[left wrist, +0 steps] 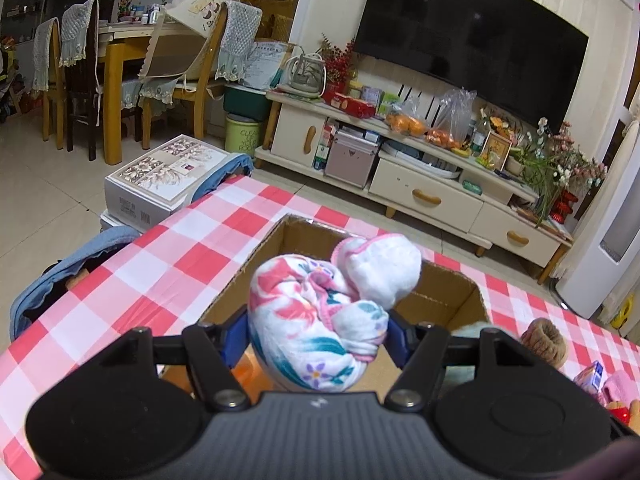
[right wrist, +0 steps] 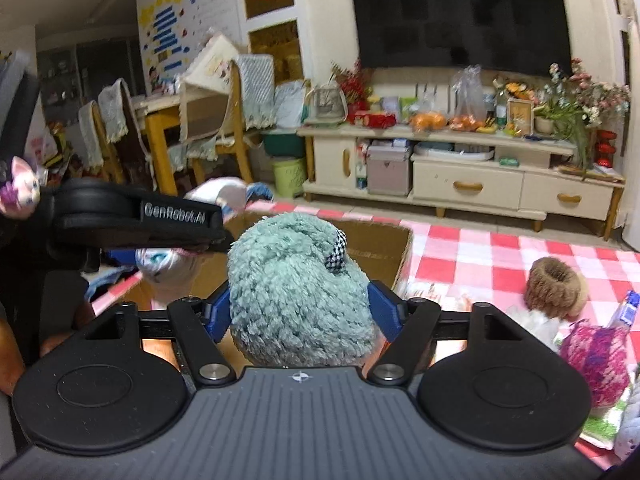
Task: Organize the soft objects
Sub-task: 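Lower the floral bundle into the box while the right drops the teal ball there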
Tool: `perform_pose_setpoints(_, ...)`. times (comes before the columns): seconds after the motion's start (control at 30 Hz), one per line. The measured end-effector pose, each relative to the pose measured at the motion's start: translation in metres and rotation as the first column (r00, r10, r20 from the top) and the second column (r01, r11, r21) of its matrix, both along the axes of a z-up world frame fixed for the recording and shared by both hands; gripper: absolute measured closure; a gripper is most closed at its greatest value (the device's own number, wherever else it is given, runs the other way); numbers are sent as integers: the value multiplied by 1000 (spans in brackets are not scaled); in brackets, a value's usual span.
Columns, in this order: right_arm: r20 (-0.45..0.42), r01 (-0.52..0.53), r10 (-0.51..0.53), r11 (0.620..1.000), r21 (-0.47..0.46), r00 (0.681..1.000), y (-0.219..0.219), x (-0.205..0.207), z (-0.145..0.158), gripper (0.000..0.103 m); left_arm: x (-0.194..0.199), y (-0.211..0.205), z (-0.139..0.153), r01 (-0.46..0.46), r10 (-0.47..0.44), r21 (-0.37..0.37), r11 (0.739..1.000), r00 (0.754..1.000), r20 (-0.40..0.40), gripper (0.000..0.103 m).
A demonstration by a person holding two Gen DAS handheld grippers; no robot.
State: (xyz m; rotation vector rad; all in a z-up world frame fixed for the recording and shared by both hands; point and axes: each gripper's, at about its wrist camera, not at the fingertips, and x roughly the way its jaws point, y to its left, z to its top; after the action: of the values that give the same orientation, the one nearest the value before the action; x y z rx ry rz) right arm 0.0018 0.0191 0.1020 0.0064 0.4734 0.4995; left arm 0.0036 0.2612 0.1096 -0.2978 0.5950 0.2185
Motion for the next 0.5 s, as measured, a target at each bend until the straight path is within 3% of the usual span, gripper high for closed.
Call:
perform_pose_setpoints(0.03,-7,-2,2,1000,-2,1000,-1,-2,0,2,0,-1,0,-4,4,10,1000,1000,-1,34)
perform_pose_setpoints(0.2,-4,5,-5,1000,6,1000,4,-8,7,2,-4,-3,7,-19,18,47,999,1000,25,19)
perform_pose_setpoints(0.5,15,97,-98,995,38,995,-18,-25,5,2,-3,-13,8,10,-12,62,998,1000,24,14)
